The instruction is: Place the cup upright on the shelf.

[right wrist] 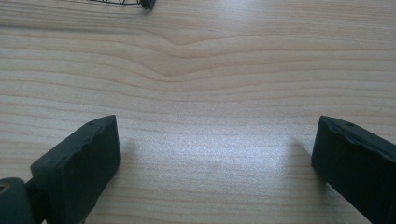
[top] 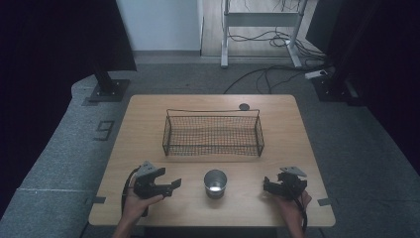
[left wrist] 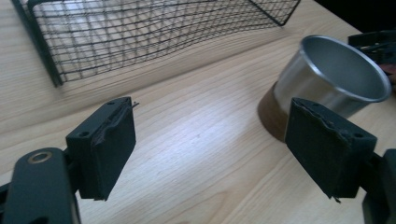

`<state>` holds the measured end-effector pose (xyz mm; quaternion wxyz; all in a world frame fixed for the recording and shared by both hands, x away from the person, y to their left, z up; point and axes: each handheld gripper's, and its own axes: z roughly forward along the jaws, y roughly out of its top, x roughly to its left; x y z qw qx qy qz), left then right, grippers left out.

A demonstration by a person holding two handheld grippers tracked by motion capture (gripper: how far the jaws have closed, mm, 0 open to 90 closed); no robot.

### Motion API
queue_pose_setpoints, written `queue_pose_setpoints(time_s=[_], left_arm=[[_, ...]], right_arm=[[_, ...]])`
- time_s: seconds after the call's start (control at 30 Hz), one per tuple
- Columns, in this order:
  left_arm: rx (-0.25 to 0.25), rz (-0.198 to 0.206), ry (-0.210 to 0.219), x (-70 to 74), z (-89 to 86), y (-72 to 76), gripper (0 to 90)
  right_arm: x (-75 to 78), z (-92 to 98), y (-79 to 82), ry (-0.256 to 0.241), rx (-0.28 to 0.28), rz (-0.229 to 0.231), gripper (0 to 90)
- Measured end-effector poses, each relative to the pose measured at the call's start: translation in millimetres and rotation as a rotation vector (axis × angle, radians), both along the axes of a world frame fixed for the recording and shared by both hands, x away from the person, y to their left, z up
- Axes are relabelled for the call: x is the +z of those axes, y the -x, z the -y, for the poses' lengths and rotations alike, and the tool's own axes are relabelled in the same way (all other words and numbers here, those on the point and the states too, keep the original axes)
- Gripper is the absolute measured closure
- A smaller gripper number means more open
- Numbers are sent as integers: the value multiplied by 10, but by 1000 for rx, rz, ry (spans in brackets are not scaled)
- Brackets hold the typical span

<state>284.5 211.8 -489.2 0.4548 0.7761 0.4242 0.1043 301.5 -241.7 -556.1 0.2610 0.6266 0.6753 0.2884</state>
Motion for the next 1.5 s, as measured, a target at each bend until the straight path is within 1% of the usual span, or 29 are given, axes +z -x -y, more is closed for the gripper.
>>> queue_pose_setpoints(time_s=[0.1,0.27,0.5,0.77,0.87,0.9,1.27,1.3,1.5], left_arm=[[0,4,4,23,6,14,167],[-1,1,25,51,10,28,168],[-20,16,27,90,82,65,167],[-45,20,37,124,144,97,168],[-47,23,32,130,171,107,168],[-57,24,29,135,206,118,168],[-87,22,24,131,366,142,163],[-90,20,19,138,382,140,161],[-107,31,24,202,542,129,156]], right_arm=[[0,2,2,-2,2,0,15],[0,7,0,-2,8,-1,15],[0,9,-1,-2,12,0,15],[1,9,-1,-2,12,-1,16],[0,8,0,-2,11,0,16],[0,9,0,-2,11,0,16],[0,9,0,-2,11,0,16],[0,9,0,-2,11,0,16],[1,9,13,-1,-1,2,25]])
